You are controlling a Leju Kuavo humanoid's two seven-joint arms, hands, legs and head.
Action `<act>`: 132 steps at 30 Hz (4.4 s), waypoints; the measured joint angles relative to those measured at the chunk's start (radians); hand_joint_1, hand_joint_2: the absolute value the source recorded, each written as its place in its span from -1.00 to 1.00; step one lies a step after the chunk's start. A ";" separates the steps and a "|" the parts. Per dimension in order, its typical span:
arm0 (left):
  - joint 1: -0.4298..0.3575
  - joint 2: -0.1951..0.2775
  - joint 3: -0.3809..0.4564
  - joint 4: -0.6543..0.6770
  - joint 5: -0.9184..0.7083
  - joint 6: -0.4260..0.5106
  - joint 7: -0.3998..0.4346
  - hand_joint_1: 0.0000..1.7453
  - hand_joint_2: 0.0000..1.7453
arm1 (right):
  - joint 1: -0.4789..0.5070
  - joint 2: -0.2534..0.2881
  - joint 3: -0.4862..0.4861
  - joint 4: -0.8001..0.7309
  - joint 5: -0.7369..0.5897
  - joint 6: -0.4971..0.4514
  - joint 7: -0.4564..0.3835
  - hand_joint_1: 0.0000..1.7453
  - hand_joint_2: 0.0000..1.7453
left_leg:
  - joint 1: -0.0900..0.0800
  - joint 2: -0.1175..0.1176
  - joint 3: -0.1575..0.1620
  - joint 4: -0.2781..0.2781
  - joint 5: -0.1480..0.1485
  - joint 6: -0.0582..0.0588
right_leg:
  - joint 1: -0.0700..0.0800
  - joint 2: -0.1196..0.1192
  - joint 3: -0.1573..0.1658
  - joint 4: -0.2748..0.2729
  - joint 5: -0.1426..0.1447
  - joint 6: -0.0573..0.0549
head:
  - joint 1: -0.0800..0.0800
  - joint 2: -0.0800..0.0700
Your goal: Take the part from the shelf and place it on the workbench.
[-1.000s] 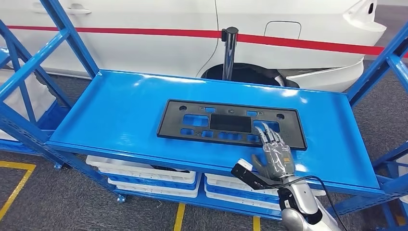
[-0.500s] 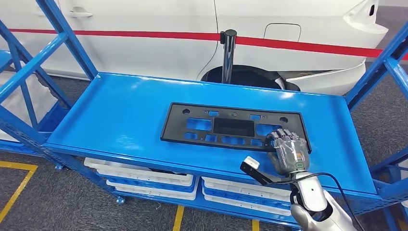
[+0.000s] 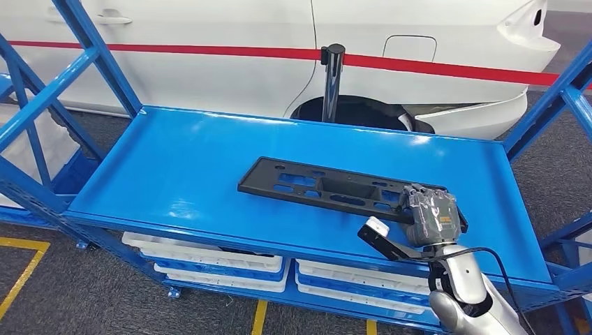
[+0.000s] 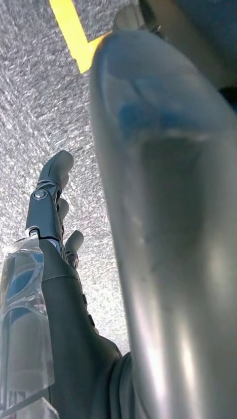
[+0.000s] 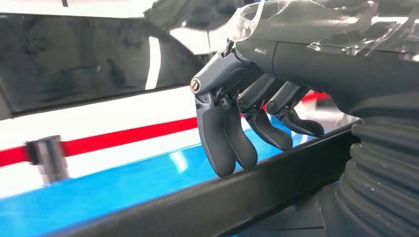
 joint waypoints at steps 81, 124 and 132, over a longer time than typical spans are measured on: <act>-0.047 0.027 0.006 0.001 0.025 0.003 -0.032 -1.00 1.00 | 0.137 0.115 -0.062 -0.382 -1.312 -0.111 -0.503 1.00 1.00 | 0.004 -0.001 -0.109 0.222 -0.127 -0.044 | -0.011 -0.004 0.018 -0.008 -0.003 -0.031 | -0.004 0.000; -0.015 0.035 0.002 0.004 0.013 -0.011 -0.024 -1.00 1.00 | 0.137 0.132 -0.064 -0.381 -1.298 -0.115 -0.523 1.00 1.00 | 0.008 -0.002 0.083 -0.032 -0.040 0.008 | -0.012 -0.001 -0.086 0.009 0.058 0.022 | 0.002 0.000; -0.014 0.035 0.002 0.004 0.013 -0.011 -0.023 -1.00 1.00 | 0.142 0.132 -0.064 -0.381 -1.293 -0.115 -0.521 1.00 1.00 | -0.005 0.008 -0.026 -0.026 0.048 0.024 | -0.009 -0.003 -0.020 0.177 -0.033 0.017 | 0.003 0.000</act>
